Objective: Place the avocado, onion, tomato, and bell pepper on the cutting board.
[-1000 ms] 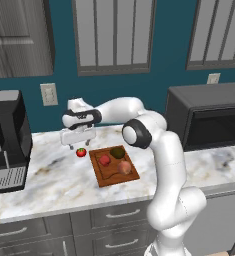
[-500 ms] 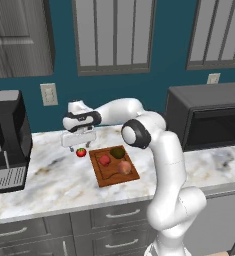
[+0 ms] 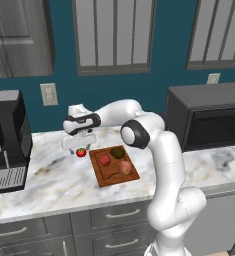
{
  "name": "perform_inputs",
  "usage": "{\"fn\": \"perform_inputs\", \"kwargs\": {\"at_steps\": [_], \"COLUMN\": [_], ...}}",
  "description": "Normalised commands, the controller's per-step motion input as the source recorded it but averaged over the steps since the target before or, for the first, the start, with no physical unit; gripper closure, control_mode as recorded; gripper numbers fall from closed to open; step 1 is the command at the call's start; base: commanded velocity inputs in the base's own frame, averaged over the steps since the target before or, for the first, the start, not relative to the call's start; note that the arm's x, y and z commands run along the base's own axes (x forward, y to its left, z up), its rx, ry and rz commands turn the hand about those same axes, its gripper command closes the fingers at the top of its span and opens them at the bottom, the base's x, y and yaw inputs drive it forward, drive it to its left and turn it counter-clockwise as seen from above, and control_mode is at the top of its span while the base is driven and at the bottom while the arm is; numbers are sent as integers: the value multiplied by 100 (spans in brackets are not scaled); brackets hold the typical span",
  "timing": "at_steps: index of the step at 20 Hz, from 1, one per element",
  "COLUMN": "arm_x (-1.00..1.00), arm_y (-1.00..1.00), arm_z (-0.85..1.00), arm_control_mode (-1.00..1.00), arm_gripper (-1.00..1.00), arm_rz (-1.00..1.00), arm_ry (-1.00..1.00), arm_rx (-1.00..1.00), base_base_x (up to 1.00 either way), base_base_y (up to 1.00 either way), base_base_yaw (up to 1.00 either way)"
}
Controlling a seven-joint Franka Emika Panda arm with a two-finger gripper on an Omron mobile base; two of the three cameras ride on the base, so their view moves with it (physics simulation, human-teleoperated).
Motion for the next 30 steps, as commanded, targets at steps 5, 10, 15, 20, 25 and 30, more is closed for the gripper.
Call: {"fn": "perform_inputs", "kwargs": {"at_steps": [5,10,15,20,25,30], "arm_x": [0,0,-7,-19,-27,-49], "arm_y": [0,0,-4,-13,-1,0], "arm_z": [-8,-1,0,0,22,83], "arm_control_mode": [-100,-100,-100,-100,-100,-100], "arm_gripper": [-100,100,100,100,100,100], "arm_rz": [0,0,0,0,0,0], "arm_ry": [0,0,0,0,-3,-10], "arm_rx": [0,0,0,0,0,0], "base_base_x": [0,0,0,0,0,0], "base_base_y": [0,0,0,0,0,0], "base_base_yaw": [0,0,0,0,0,0]}}
